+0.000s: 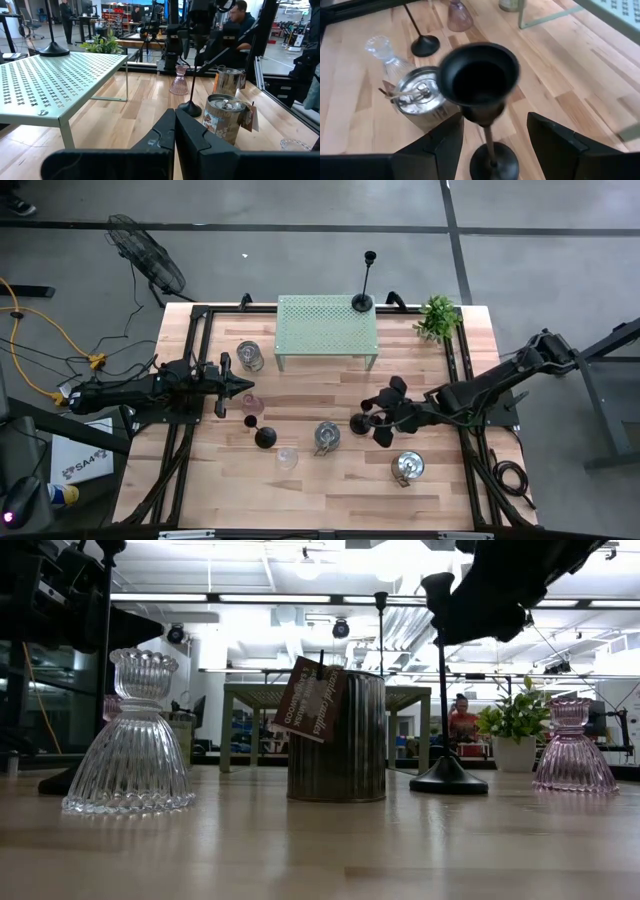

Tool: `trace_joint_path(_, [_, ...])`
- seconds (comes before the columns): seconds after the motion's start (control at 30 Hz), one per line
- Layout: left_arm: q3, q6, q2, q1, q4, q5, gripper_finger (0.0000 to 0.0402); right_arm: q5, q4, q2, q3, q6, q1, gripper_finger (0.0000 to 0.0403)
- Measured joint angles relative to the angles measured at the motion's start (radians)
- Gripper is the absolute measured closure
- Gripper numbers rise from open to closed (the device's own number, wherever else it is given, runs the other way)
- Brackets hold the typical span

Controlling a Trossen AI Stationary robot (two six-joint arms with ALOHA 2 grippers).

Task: Pick & Place candle stick holders
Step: Put the right black candle holder on the shelf aligned with the black candle holder

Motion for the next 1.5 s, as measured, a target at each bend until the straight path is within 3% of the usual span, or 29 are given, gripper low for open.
trace_joint_path(0.23, [0.000, 0.000, 0.000, 0.000, 0.000, 0.000, 0.0402, 0.000, 0.004, 0.000, 0.000, -0.003, 0.000, 0.0204])
trace_joint_path(0.6, [0.000, 0.000, 0.000, 0.000, 0.000, 0.000, 0.0402, -0.005, 0.003, 0.000, 0.000, -0.003, 0.000, 0.0306])
trace_joint_path(1.03, [0.000, 0.000, 0.000, 0.000, 0.000, 0.000, 0.0402, -0.007, 0.021, 0.000, 0.000, -0.006, 0.000, 0.0393])
trace_joint_path(1.5, [0.000, 0.000, 0.000, 0.000, 0.000, 0.000, 0.0402, -0.004, 0.082, 0.000, 0.000, -0.048, 0.000, 0.0399])
